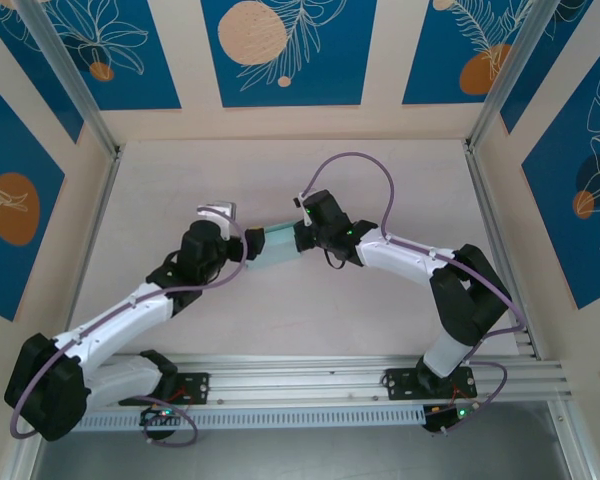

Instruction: Fold the paper box

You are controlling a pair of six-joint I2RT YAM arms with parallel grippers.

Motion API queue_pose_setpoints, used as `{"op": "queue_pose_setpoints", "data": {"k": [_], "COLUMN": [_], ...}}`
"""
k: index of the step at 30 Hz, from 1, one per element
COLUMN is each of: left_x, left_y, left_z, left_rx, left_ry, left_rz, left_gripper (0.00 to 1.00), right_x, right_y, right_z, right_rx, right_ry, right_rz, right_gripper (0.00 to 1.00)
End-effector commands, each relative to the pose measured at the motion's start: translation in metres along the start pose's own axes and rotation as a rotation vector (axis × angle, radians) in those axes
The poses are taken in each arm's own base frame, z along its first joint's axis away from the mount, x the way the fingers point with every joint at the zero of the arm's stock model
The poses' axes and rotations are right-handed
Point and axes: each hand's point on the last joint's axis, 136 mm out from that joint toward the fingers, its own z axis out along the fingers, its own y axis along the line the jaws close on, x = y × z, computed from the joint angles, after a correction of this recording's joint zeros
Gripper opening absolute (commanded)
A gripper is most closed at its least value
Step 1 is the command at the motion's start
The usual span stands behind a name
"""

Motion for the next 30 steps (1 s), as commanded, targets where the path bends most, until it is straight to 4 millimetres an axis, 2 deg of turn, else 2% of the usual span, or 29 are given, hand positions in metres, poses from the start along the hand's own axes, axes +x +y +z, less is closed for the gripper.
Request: {"op": "queue_pose_setpoints", "data": {"k": [1, 5, 10, 15, 20, 26, 30], "left_x": [-0.006, -0.004, -0.001, 0.014, 0.037, 0.064, 0.077], "left_y": [0.010, 0.009, 0.011, 0.013, 0.008, 0.013, 0.019], "left_z": [0.003, 0.021, 0.040, 0.048, 0.050, 0.053, 0.052], "left_rx": [-0.071, -0.083, -0.112, -0.114, -0.060, -0.075, -0.097], "left_ry": [0.020, 0.042, 0.059, 0.085, 0.088, 0.118, 0.112], "left_rz": [-0.006, 0.005, 0.010, -0.009, -0.053, -0.063, -0.062], "left_gripper": [0.96, 0.94, 0.83, 0.71, 0.70, 0.70, 0.70], "right_x": [0.032, 0.033, 0.035, 0.038, 0.042, 0.045, 0.045], "right_y": [0.000, -0.001, 0.000, -0.003, -0.005, -0.004, -0.004], "right_z": [0.008, 0.009, 0.010, 0.010, 0.011, 0.010, 0.009], "right_rx": [0.015, 0.027, 0.035, 0.058, 0.071, 0.071, 0.076], "right_ry": [0.095, 0.095, 0.095, 0.099, 0.101, 0.101, 0.096], "right_rz": [-0.038, -0.047, -0.061, -0.069, -0.066, -0.065, -0.068], "right_gripper": [0.00, 0.00, 0.00, 0.00, 0.00, 0.02, 0.09]}}
